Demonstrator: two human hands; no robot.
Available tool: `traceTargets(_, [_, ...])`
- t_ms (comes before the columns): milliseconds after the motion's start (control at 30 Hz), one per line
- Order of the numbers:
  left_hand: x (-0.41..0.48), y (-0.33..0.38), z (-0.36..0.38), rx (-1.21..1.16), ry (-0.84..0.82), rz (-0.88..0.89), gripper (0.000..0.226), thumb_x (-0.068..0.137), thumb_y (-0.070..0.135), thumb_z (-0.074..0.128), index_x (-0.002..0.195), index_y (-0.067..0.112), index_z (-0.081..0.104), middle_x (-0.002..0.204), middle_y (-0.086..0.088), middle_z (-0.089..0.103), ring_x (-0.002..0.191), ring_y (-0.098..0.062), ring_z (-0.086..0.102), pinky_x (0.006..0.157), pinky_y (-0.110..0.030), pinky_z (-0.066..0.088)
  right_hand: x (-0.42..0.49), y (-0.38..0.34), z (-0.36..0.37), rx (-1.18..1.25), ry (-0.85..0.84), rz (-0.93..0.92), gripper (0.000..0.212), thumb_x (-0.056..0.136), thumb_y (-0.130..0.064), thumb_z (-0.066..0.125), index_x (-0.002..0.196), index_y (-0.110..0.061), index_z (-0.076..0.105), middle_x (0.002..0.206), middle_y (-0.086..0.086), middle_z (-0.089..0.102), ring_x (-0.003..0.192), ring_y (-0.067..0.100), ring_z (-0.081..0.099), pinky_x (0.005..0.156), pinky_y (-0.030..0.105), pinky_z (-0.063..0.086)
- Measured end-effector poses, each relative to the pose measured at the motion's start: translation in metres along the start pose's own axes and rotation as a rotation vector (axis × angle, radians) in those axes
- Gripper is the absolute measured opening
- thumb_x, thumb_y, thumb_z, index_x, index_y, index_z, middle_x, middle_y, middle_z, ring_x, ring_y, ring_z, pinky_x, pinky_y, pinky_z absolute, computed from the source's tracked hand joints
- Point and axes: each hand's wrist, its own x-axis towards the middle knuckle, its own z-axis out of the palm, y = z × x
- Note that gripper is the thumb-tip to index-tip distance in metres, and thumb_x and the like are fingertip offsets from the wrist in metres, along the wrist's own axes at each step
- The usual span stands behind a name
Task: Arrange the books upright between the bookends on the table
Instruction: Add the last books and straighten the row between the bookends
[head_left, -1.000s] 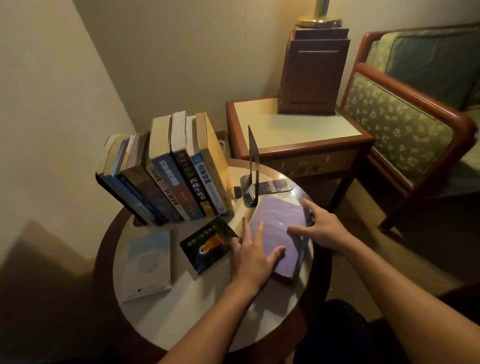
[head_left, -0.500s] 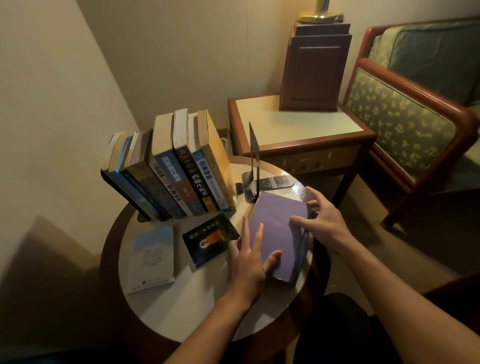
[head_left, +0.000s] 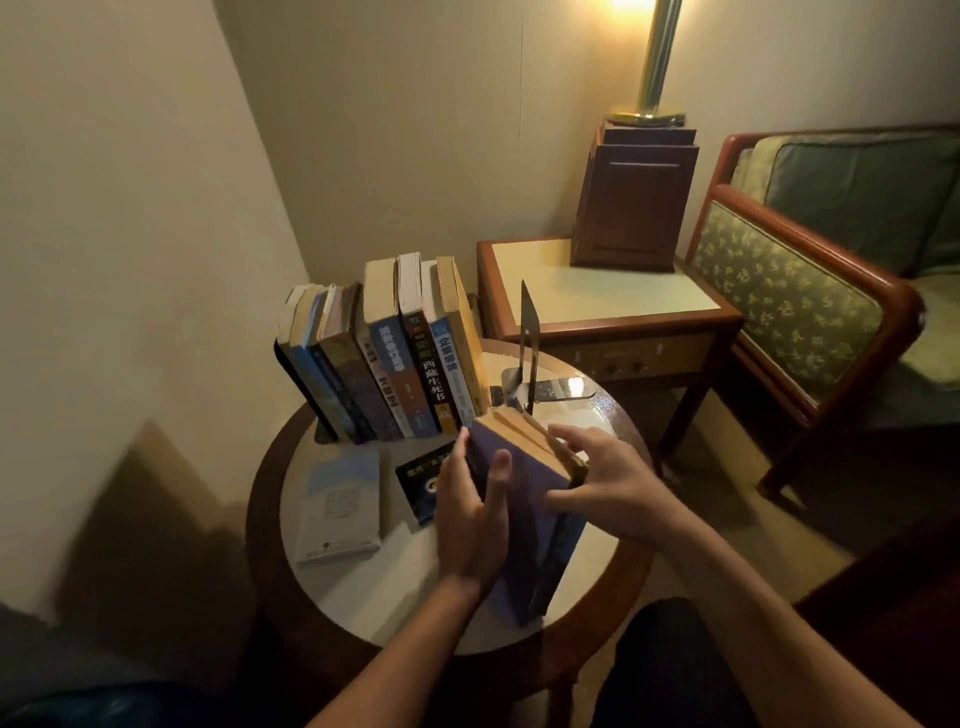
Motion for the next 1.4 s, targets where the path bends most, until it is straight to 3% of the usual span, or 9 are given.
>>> traceTargets(133, [0.003, 0.02, -0.014, -0.187, 0.042, -0.122, 0.069, 0.077, 0.061, 0.06, 0.137, 0.029, 0.051, 0.137, 0.002, 0.056, 0.123, -0.014, 0.055, 0.1, -0.033, 0.047, -0.023, -0.016, 0.033, -0.047, -0.045, -0.082, 0.064, 0.078, -0.05, 0.078, 0.133, -0.031, 0.051, 0.113, -0.005, 0.048, 0.104, 0.015, 0.05, 0.086, 0.032, 0.056])
traceTargets(233, [-0.002, 0.018, -0.029, -0.227, 0.027, -0.15, 0.042, 0.08, 0.051, 0.062, 0.117, 0.031, 0.06, 0.119, -0.002, 0.066, 0.108, -0.019, 0.066, 0.095, -0.048, 0.055, -0.03, -0.023, 0.047, 0.205, -0.086, -0.049, 0.04, 0.091, -0.058, 0.058, 0.127, -0.043, 0.049, 0.121, -0.007, 0.051, 0.111, 0.013, 0.053, 0.085, 0.024, 0.055])
traceTargets(467, [-0.014, 0.029, -0.049, -0.249, -0.065, -0.122, 0.024, 0.103, 0.025, 0.052, 0.126, 0.022, 0.054, 0.116, -0.002, 0.066, 0.104, -0.013, 0.065, 0.067, -0.012, 0.049, -0.022, -0.036, 0.061, 0.461, -0.075, 0.035, 0.017, 0.105, -0.036, 0.047, 0.122, -0.036, 0.049, 0.119, -0.01, 0.053, 0.108, 0.012, 0.056, 0.072, 0.02, 0.054])
traceTargets(633, [-0.018, 0.033, -0.049, -0.235, -0.091, -0.118, 0.025, 0.107, 0.025, 0.041, 0.13, 0.023, 0.05, 0.119, 0.001, 0.06, 0.107, -0.008, 0.058, 0.071, -0.019, 0.046, -0.011, -0.047, 0.065, 0.477, -0.031, 0.028, 0.034, 0.106, -0.034, 0.045, 0.14, -0.037, 0.047, 0.121, -0.017, 0.05, 0.111, 0.011, 0.053, 0.084, 0.023, 0.051])
traceTargets(733, [-0.02, 0.03, -0.05, -0.237, -0.072, -0.106, 0.021, 0.107, 0.028, 0.04, 0.125, 0.026, 0.051, 0.121, -0.001, 0.058, 0.11, -0.012, 0.057, 0.076, -0.025, 0.047, -0.01, -0.051, 0.077, 0.445, 0.048, 0.041, 0.034, 0.106, -0.035, 0.045, 0.138, -0.034, 0.054, 0.113, -0.022, 0.05, 0.106, 0.009, 0.053, 0.08, 0.022, 0.05])
traceTargets(900, [-0.019, 0.028, -0.054, -0.253, -0.029, -0.113, 0.02, 0.107, 0.025, 0.04, 0.122, 0.021, 0.053, 0.119, -0.005, 0.058, 0.107, -0.014, 0.058, 0.064, -0.011, 0.049, -0.006, -0.059, 0.091, 0.424, 0.145, 0.052, 0.029, 0.104, -0.036, 0.048, 0.13, -0.033, 0.061, 0.106, -0.023, 0.055, 0.103, 0.01, 0.056, 0.086, 0.025, 0.051])
traceTargets(1033, [-0.015, 0.028, -0.058, -0.27, -0.028, -0.097, 0.018, 0.107, 0.026, 0.04, 0.117, 0.021, 0.054, 0.117, -0.007, 0.06, 0.108, -0.016, 0.059, 0.074, -0.022, 0.047, -0.006, -0.062, 0.092, 0.402, 0.131, 0.065, 0.034, 0.103, -0.038, 0.048, 0.135, -0.031, 0.059, 0.116, -0.014, 0.059, 0.1, 0.009, 0.055, 0.082, 0.023, 0.05])
traceTargets(1200, [-0.007, 0.022, -0.064, -0.267, -0.062, -0.141, 0.028, 0.108, 0.039, 0.035, 0.115, 0.027, 0.06, 0.117, -0.005, 0.063, 0.108, -0.019, 0.06, 0.084, -0.034, 0.052, -0.014, -0.063, 0.083, 0.196, 0.041, 0.052, 0.053, 0.102, -0.049, 0.044, 0.152, -0.033, 0.038, 0.15, -0.001, 0.045, 0.117, 0.014, 0.048, 0.09, 0.028, 0.048])
traceTargets(1400, [0.0, 0.021, -0.084, -0.436, -0.093, -0.284, 0.041, 0.108, 0.037, 0.037, 0.104, 0.02, 0.073, 0.108, -0.008, 0.072, 0.108, -0.024, 0.065, 0.083, -0.034, 0.053, -0.037, -0.07, 0.081, -0.217, -0.056, -0.097, 0.078, 0.096, -0.054, 0.053, 0.157, -0.045, 0.005, 0.161, 0.001, 0.027, 0.139, 0.028, 0.039, 0.103, 0.038, 0.047])
